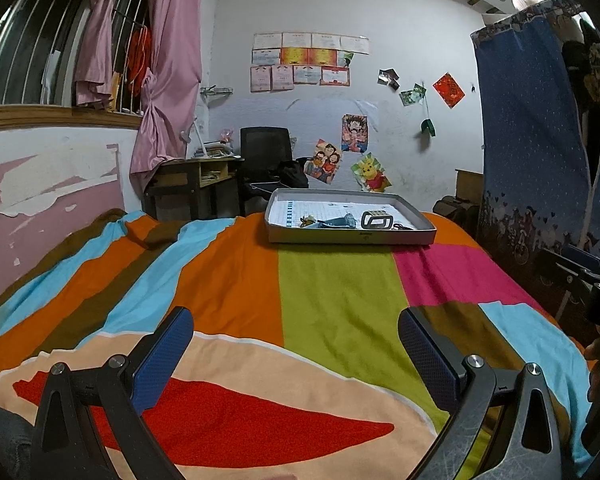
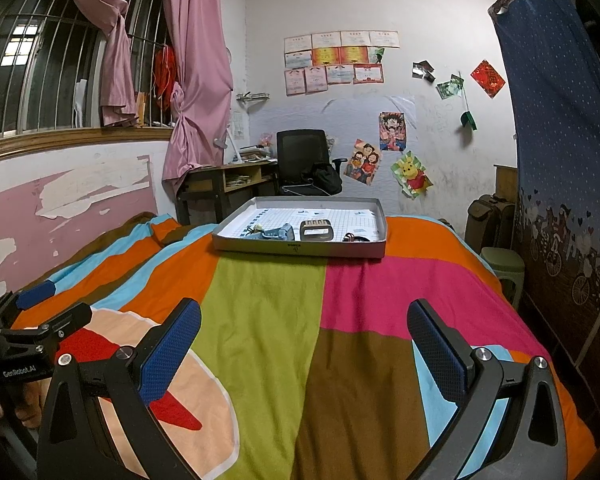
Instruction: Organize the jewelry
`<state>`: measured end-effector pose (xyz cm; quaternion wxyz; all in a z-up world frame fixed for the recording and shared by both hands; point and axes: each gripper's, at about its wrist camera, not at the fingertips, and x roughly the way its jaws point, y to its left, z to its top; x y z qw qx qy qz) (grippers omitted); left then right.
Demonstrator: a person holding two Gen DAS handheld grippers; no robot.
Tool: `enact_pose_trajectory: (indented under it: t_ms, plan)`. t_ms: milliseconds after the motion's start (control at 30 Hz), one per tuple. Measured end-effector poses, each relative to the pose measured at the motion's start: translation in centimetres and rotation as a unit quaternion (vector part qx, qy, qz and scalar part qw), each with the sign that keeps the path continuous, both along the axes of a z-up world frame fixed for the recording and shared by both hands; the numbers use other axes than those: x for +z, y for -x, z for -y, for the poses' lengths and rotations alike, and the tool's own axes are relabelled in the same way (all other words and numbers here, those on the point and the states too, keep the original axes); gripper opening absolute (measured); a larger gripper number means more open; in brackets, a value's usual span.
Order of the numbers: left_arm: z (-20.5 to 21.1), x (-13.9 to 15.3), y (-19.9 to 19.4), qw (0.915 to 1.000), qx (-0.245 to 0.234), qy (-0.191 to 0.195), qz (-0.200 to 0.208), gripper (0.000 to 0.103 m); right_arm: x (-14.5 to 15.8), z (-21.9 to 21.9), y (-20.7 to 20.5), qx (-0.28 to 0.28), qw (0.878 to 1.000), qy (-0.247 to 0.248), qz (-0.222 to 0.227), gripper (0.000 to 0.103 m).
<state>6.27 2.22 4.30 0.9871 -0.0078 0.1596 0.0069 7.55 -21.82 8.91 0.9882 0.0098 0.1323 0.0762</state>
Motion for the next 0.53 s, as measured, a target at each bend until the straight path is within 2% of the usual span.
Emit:
enact_pose_trajectory:
  t_ms: [533]
  plan:
    - [-0.06,0.11,0.13,1.0,-0.002,-0.007,0.001,0.103,-0.1,-0.03,0.02,-0.001,1.0,-0.001,-0.001,0.102]
